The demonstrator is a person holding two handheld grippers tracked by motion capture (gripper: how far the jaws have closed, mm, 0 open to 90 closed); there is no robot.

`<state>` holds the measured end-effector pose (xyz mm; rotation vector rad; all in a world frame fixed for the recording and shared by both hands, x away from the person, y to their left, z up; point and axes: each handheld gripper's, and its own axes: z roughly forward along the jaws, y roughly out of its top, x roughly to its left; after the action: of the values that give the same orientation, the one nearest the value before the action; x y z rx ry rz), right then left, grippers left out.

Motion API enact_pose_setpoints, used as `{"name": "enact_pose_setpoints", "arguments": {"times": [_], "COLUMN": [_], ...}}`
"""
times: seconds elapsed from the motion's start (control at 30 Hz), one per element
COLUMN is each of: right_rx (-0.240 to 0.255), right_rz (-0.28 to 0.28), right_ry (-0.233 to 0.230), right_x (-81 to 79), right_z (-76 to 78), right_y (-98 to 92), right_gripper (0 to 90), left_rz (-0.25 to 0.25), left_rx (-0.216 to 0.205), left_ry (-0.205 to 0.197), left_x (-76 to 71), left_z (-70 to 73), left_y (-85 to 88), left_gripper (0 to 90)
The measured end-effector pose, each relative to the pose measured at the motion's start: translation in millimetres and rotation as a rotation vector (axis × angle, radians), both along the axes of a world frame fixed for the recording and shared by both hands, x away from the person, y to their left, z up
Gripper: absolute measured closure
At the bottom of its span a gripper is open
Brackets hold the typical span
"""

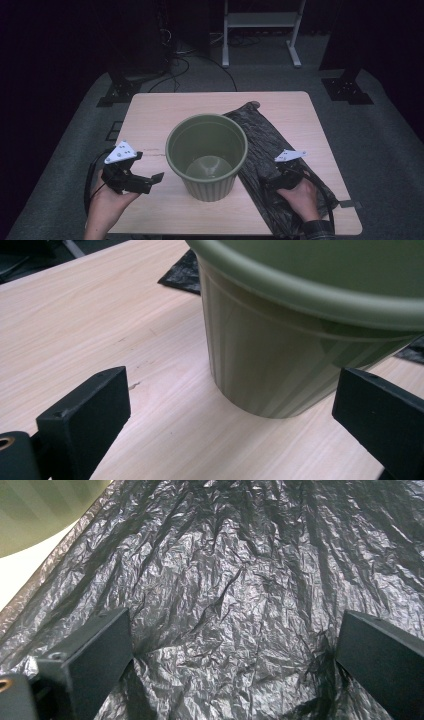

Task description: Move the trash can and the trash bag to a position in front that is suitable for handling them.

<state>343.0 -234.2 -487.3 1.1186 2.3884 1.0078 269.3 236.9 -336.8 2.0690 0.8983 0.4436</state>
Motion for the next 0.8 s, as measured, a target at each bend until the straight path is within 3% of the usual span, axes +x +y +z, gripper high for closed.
{"name": "enact_pose_setpoints", "arguments": {"times": [0.37, 0.67, 0.8], "right_rx": [0.000, 0.000, 0.000], "right_rz": [0.000, 0.000, 0.000], "right_ry": [0.000, 0.000, 0.000], "right_x": [0.0, 0.0, 0.0], "right_z": [0.0, 0.1, 0.1], "right_y": [0.0, 0.0, 0.0], "right_gripper": [1.1, 1.1, 1.1], "left_rz": [-0.011, -0.016, -0.017], "left_rx": [0.015, 0.011, 0.041], "left_ry": [0.005, 0.018, 0.024], "left_x": [12.5, 21.8, 27.9], "left_z": [-56.1, -83.2, -101.9], "left_y": [-10.5, -19.8, -26.0], "left_gripper": [0.9, 0.9, 0.9]}}
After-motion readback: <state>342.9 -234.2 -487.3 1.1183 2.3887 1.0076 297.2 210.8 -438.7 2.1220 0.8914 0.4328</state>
